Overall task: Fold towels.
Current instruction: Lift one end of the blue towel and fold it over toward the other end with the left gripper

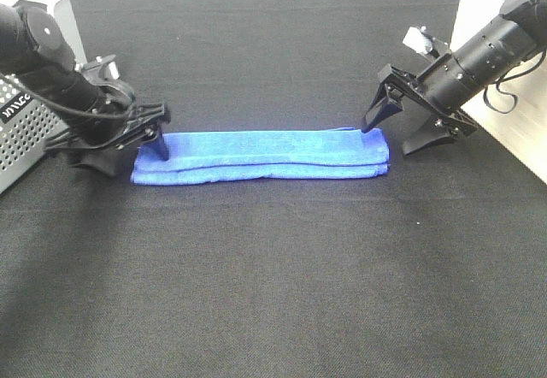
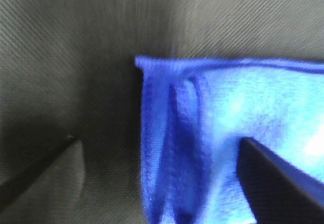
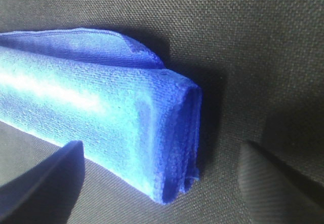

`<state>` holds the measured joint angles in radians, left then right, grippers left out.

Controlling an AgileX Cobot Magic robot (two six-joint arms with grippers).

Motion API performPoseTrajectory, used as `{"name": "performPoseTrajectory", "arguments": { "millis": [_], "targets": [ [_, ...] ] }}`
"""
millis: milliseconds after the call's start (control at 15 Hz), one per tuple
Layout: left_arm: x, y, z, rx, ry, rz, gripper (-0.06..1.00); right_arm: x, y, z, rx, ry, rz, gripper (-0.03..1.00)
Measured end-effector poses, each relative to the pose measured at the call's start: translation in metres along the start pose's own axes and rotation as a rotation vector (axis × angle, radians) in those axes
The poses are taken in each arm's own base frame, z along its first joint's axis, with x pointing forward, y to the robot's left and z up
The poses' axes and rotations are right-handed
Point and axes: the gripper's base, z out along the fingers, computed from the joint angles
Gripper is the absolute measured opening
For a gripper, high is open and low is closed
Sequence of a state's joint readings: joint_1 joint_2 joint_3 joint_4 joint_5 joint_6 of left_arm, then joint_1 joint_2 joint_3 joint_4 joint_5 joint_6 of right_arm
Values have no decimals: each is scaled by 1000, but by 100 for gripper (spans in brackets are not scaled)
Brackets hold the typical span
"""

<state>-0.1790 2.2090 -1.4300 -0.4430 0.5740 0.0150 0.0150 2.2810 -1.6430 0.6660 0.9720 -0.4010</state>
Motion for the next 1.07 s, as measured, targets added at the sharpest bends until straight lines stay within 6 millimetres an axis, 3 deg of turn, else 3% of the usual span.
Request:
{"name": "performPoseTrajectory", "arguments": {
  "millis": [133, 400, 600, 933, 1067],
  "targets": [
    [0, -4, 5, 58, -2, -10, 62, 0, 0, 0, 0, 0, 0, 78],
    [2, -5, 10, 76, -2, -15, 6, 0, 0, 0, 0, 0, 0, 78],
    [1, -4, 7, 50, 0, 8, 5, 0, 0, 0, 0, 0, 0, 78],
    [-15, -9, -63, -164, 31, 163, 5, 0, 0, 0, 0, 0, 0, 78],
    [-26, -23, -91, -200, 68, 171, 5, 0, 0, 0, 0, 0, 0, 78]
  ]
}}
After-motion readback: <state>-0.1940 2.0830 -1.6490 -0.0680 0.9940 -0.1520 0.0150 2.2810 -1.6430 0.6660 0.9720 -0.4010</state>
